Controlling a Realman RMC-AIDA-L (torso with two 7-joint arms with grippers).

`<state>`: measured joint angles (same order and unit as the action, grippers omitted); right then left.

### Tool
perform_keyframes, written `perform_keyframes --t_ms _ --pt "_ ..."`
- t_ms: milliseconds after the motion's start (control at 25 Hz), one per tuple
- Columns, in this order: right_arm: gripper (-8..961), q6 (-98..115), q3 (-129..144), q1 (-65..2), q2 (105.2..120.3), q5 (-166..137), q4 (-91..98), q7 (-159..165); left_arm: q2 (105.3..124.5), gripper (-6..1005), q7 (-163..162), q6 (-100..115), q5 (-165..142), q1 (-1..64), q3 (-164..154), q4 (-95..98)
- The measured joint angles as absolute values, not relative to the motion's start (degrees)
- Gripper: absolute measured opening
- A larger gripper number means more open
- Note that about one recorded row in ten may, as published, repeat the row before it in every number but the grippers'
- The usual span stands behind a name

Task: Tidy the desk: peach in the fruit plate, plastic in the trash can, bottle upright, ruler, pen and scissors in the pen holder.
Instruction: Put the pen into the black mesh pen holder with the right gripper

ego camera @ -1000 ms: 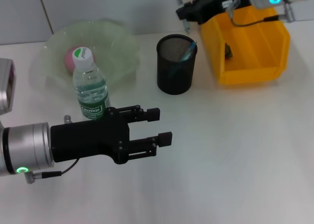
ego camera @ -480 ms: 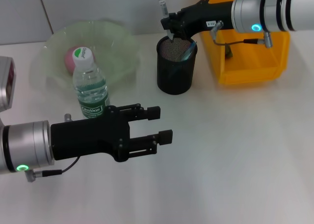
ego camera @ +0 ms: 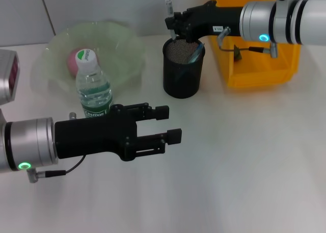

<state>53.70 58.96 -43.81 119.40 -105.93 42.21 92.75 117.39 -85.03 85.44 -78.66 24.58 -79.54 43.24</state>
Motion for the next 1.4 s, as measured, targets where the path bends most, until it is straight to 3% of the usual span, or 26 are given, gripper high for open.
perform_keyframes --t_ms 1400 --pt "170 51.81 58.98 -40.87 119.38 -100.78 41.03 86.62 116.59 661 -89.71 85.45 -78.66 26.0 -77.58 43.65"
